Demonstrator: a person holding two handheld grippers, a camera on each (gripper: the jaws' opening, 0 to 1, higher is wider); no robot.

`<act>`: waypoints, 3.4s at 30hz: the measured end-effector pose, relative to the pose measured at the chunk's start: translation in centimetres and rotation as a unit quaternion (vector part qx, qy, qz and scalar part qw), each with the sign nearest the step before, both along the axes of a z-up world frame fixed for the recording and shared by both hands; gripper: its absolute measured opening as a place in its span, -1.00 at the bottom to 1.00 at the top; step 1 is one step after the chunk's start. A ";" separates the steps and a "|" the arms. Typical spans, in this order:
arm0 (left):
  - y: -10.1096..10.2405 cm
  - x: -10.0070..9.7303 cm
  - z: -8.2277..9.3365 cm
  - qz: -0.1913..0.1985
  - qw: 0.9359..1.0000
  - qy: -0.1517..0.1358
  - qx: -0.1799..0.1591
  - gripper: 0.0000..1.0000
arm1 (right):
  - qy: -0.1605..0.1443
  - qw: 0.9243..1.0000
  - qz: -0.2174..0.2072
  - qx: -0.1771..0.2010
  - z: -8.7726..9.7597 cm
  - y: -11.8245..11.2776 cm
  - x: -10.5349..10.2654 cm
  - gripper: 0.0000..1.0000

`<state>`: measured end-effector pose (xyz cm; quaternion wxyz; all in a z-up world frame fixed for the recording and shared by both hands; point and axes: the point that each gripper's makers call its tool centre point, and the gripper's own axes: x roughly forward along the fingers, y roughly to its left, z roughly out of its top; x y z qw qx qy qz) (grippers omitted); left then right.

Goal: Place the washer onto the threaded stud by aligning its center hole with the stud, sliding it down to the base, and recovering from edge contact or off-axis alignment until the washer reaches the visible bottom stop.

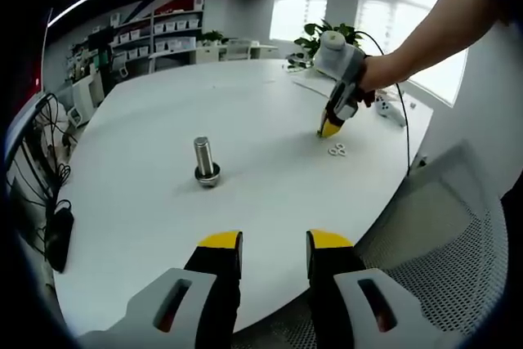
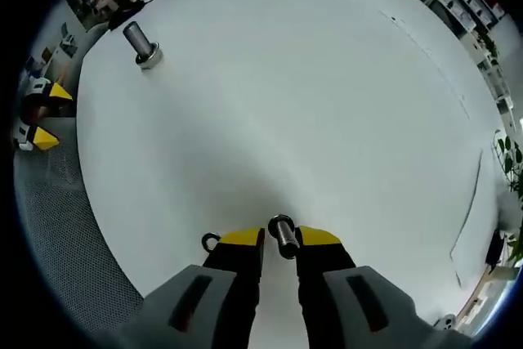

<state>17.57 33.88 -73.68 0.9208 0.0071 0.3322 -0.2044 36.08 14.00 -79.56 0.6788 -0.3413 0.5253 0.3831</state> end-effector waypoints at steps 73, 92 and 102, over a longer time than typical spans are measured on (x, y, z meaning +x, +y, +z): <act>-0.2 0.1 0.2 -0.003 1.000 -0.007 -0.004 -0.42 | 0.035 0.999 0.015 -0.008 -0.5 -2.0 -3.4 -0.45; -0.2 0.1 0.3 -0.004 1.000 -0.007 -0.006 -0.42 | 0.049 0.988 0.137 -0.056 -0.7 -2.1 -3.8 -0.53; -0.3 0.1 0.2 -0.006 1.000 -0.006 -0.008 -0.43 | 0.044 0.988 0.131 -0.067 -0.7 -2.1 -3.8 -0.59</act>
